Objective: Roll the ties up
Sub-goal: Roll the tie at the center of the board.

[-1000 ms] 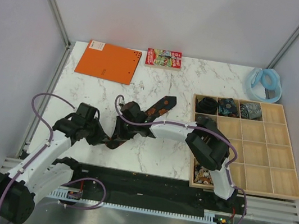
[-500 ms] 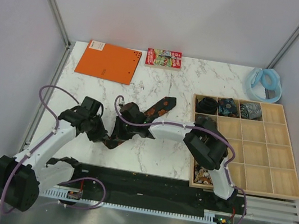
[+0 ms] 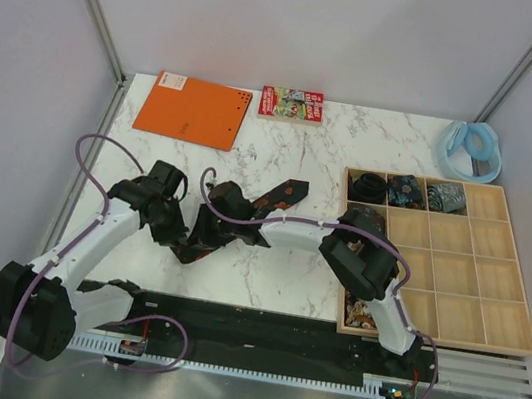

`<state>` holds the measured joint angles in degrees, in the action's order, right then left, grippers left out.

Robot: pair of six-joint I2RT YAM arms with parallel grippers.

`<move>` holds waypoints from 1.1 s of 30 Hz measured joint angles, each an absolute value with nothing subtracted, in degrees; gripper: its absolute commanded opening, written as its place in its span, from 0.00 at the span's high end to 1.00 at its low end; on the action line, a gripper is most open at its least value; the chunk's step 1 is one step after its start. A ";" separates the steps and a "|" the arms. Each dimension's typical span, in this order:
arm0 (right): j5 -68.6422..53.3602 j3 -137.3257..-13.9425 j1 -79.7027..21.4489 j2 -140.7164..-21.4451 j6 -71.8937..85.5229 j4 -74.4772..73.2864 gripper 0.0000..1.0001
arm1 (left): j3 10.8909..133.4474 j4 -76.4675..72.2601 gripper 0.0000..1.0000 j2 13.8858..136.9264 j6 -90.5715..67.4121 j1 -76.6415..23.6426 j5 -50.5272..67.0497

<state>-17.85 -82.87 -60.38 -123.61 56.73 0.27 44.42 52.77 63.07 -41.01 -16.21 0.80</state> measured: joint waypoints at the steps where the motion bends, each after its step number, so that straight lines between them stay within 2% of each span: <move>1: -18.15 -83.00 -60.47 -123.96 57.21 0.86 0.85 | 44.51 53.08 0.98 63.07 -40.77 -16.21 0.32; 17: -18.17 -81.69 -60.71 -124.64 57.47 0.99 0.81 | 47.86 54.02 0.98 72.34 -38.11 -19.62 -2.94; 28: -18.06 -78.67 -57.45 -120.99 53.98 -3.64 0.60 | 51.51 52.73 0.98 78.24 -38.06 -22.33 -5.80; 32: -17.54 -76.84 -55.90 -117.19 52.05 -5.91 0.57 | 52.58 52.62 0.97 80.31 -38.09 -23.53 -6.24; 33: -17.21 -75.94 -55.44 -115.72 51.44 -6.35 0.57 | 53.06 52.62 0.94 81.10 -38.09 -24.05 -6.52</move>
